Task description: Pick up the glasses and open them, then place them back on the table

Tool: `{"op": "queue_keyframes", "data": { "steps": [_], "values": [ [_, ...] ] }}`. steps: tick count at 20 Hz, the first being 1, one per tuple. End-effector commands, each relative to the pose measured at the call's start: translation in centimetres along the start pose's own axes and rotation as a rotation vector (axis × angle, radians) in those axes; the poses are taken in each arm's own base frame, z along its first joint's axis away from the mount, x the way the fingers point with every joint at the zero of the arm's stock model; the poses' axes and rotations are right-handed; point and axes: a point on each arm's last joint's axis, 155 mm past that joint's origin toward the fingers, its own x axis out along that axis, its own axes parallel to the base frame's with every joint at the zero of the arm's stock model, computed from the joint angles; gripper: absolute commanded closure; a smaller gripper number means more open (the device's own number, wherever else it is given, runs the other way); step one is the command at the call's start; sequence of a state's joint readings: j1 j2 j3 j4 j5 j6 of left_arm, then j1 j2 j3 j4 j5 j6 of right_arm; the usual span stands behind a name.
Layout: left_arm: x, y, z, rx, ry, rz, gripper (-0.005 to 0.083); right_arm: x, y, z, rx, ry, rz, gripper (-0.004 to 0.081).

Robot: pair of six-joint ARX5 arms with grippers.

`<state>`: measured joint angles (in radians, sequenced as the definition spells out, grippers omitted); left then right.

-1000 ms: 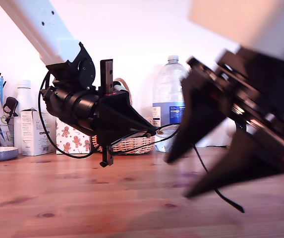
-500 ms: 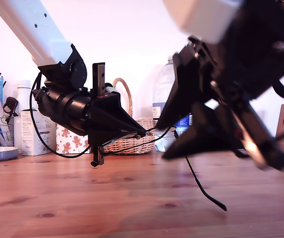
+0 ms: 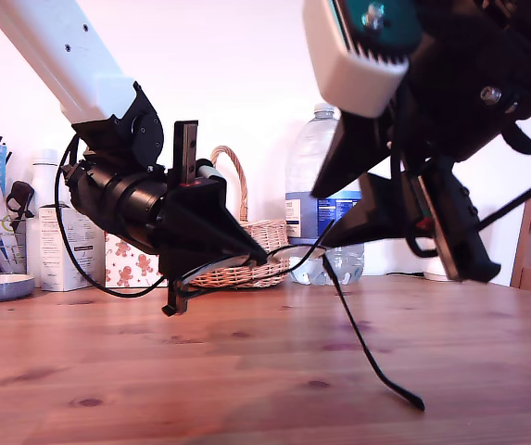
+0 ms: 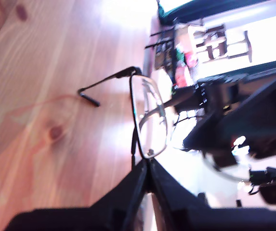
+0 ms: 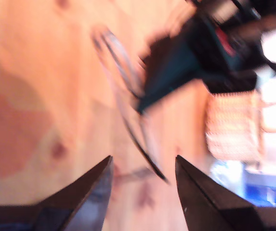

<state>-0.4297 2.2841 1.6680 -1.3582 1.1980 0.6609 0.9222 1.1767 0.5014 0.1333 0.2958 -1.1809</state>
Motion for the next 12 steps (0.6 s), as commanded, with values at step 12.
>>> {"op": "queue_keyframes", "data": {
  "steps": [12],
  "values": [
    [0.5,1.1,-0.6,-0.02,0.033,0.019,0.0795,0.8,0.5,-0.7,-0.073,-0.035,0.047,0.0473]
  ]
}}
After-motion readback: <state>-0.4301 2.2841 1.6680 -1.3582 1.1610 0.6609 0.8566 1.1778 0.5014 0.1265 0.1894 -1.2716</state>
